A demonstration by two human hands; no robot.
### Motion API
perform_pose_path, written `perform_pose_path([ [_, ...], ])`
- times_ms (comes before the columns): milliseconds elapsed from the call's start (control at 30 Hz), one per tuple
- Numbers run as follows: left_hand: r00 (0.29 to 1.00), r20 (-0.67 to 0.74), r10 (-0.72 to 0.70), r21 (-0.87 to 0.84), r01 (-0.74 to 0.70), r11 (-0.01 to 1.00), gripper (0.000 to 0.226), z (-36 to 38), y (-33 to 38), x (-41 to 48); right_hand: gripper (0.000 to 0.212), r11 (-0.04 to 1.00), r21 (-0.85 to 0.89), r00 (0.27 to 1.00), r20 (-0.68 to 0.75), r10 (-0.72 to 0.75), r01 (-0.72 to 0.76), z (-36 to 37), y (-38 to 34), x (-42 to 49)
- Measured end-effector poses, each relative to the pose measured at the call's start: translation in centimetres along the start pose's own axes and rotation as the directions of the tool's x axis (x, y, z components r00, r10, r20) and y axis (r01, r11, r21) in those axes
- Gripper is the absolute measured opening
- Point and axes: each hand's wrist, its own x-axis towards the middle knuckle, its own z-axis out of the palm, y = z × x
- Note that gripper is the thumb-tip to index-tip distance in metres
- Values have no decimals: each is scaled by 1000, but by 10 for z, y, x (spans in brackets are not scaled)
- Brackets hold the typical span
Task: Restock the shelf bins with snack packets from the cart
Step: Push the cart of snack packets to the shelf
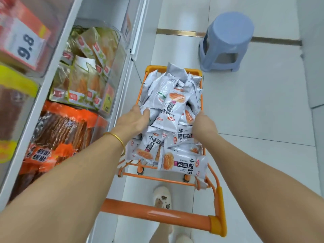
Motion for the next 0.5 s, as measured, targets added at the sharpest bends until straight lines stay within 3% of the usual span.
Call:
perform_pose_path([
  [500, 997, 23, -76, -61, 77, 995, 62, -84, 102, 145, 69, 998, -31, 998, 37, -49, 50, -125, -36, 157],
])
